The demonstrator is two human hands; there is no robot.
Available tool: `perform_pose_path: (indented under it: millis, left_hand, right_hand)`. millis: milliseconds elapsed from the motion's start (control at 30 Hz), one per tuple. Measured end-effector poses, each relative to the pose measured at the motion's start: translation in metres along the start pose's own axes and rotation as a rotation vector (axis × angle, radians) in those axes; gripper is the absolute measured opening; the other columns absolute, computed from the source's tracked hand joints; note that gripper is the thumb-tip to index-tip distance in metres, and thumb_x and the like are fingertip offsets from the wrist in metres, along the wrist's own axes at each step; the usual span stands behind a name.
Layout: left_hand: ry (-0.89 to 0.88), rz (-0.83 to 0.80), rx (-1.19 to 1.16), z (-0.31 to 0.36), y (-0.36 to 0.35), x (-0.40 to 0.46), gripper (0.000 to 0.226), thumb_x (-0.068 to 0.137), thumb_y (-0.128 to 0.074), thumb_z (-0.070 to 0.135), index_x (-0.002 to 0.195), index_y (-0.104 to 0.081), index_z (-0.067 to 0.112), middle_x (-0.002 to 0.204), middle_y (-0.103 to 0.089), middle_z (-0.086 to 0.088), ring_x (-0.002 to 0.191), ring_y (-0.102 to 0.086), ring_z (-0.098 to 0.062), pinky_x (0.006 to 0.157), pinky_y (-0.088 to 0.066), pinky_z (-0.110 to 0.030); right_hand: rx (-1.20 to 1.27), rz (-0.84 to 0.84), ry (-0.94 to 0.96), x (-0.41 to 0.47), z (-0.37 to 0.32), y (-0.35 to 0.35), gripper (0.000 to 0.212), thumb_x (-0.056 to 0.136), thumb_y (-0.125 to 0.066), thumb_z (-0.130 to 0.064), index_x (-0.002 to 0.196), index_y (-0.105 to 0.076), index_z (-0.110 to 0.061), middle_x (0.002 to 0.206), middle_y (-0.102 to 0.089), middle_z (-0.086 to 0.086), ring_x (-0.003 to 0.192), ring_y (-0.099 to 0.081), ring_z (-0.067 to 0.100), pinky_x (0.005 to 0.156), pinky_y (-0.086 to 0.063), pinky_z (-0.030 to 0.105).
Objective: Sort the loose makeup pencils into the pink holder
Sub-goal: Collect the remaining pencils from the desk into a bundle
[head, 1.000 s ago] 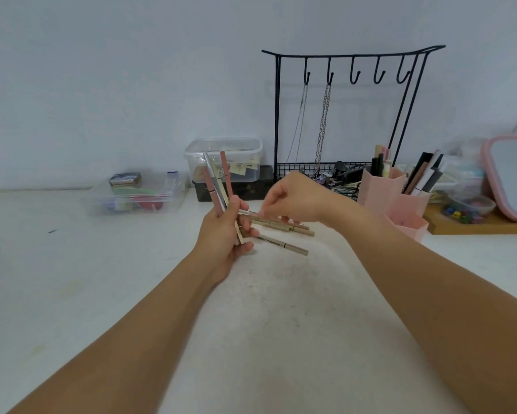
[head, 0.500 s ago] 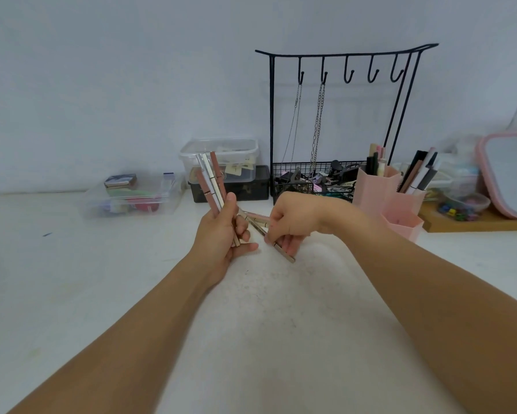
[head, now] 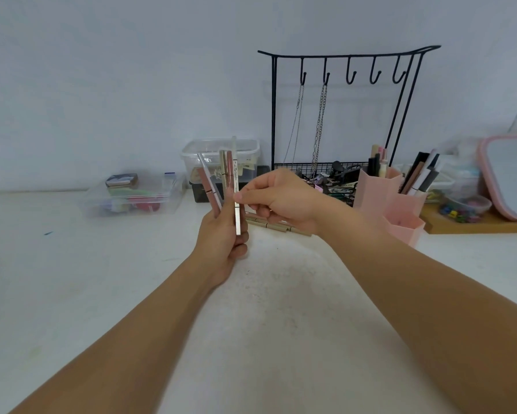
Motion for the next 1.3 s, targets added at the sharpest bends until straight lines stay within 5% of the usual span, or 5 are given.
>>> perform_pose_path:
  millis: [333,567,767,1000,1300]
  left_hand:
    - [-0.055,-0.068,0.116,0.0,-0.002,-0.002,0.038,0.094,-0.064,0.05,0.078,-0.056,0.016,0.065,-0.046,-0.001,0.047,-0.03,-0.011,0.04,-0.025,-0.022]
    - [-0.028,-0.024,0.139,-0.002,0.001,-0.002,0.038,0.1,-0.057,0.045,0.078,-0.059,0.014,0.064,-0.063,-0.004,0.058,-0.06,-0.015,0.042,-0.041,-0.025]
    - [0.032,0.028,0.056,-0.003,0.006,0.001,0.037,0.099,-0.061,0.042,0.074,-0.045,0.02,0.051,-0.032,0.006,0.044,-0.024,-0.009,0.036,-0.022,-0.021]
    - [0.105,0.044,0.018,-0.004,0.006,0.001,0.046,0.099,-0.062,0.031,0.068,-0.029,0.024,0.049,-0.024,0.007,0.041,-0.017,-0.01,0.035,-0.019,-0.022]
    - [0.109,0.035,0.015,-0.005,0.006,0.002,0.05,0.1,-0.06,0.034,0.062,-0.029,0.024,0.049,-0.023,0.007,0.043,-0.017,-0.01,0.035,-0.018,-0.021]
  right_hand:
    - [-0.048,0.103,-0.07,0.002,0.015,0.004,0.008,0.09,-0.07,-0.006,0.085,-0.076,-0.009,0.055,-0.061,-0.003,0.047,-0.044,0.007,0.039,-0.032,0.017]
    - [-0.246,0.176,-0.006,0.006,0.017,0.025,0.006,0.091,-0.072,-0.015,0.093,-0.077,-0.012,0.063,-0.065,-0.003,0.043,-0.05,0.001,0.042,-0.039,0.016]
    - [-0.754,0.104,-0.112,0.012,0.036,0.051,0.004,0.079,-0.078,-0.009,0.082,-0.08,-0.012,0.071,-0.072,-0.004,0.064,-0.063,0.01,0.067,-0.058,0.03]
    - [-1.028,0.079,-0.179,0.013,0.041,0.05,0.013,0.073,-0.082,-0.01,0.085,-0.079,-0.007,0.086,-0.077,0.008,0.082,-0.072,0.023,0.078,-0.062,0.039]
    - [-1.016,-0.002,-0.335,0.003,0.039,0.052,0.027,0.079,-0.083,-0.022,0.093,-0.072,-0.003,0.065,-0.061,0.004,0.061,-0.056,0.02,0.058,-0.052,0.029]
Point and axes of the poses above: each hand's wrist, its own x-axis towards the middle knuckle, its own y-axis out of the back of the hand, z = x × y, the point moved 5 cm from there along x, towards the middle knuckle
